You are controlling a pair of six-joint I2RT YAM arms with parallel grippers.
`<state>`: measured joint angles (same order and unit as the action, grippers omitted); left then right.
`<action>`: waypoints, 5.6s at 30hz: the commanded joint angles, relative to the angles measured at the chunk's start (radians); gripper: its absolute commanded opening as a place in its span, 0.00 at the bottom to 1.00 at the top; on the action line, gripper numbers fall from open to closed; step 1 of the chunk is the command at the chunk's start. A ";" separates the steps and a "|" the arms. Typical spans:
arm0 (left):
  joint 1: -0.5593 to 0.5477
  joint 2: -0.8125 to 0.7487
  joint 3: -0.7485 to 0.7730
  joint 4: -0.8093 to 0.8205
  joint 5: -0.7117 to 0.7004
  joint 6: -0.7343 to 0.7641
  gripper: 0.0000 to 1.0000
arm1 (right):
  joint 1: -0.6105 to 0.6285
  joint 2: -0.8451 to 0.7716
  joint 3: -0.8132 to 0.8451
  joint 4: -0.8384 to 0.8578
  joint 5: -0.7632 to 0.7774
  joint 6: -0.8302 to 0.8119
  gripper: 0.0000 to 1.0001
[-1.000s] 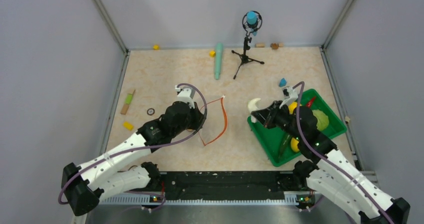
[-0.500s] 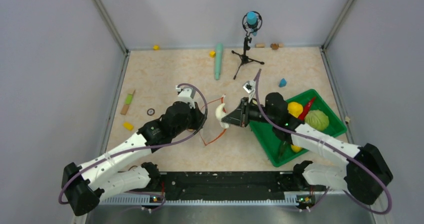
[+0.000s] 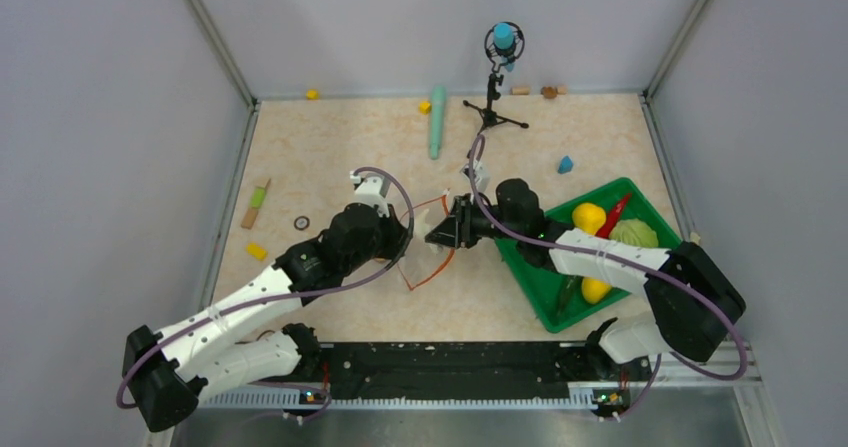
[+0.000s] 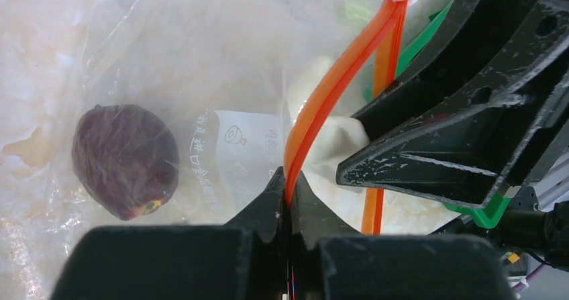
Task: Place the food in the zip-top bag and seal the zipper
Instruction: Place the fake vegetable in the zipper food storage bag, then pick up the fake vegetable from the bin.
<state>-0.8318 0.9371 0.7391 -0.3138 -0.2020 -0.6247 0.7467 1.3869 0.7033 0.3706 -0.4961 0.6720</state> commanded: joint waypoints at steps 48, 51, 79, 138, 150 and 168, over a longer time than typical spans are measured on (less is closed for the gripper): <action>0.005 -0.033 -0.016 0.051 -0.063 0.019 0.00 | -0.092 -0.485 -0.070 -0.638 1.049 0.023 0.99; 0.004 -0.032 -0.016 0.050 -0.062 0.019 0.00 | -0.155 -0.452 -0.087 -0.638 1.018 0.033 0.99; 0.004 -0.016 -0.020 0.058 -0.071 0.020 0.00 | -0.312 -0.100 -0.143 -0.521 0.985 0.024 0.84; 0.004 -0.040 -0.018 0.049 -0.060 0.031 0.00 | -0.352 -0.206 -0.237 -0.389 0.874 -0.115 0.25; 0.005 -0.077 -0.027 0.051 -0.055 0.020 0.00 | -0.352 -0.633 -0.249 -0.616 0.717 -0.119 0.17; 0.004 -0.090 -0.042 0.068 -0.062 0.020 0.00 | -0.351 -0.880 -0.206 -0.458 0.064 -0.059 0.15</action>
<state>-0.8318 0.8684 0.7086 -0.2985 -0.2520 -0.6037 0.4026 0.4702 0.4606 -0.2443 -0.1951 0.5629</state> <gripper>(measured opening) 0.013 0.472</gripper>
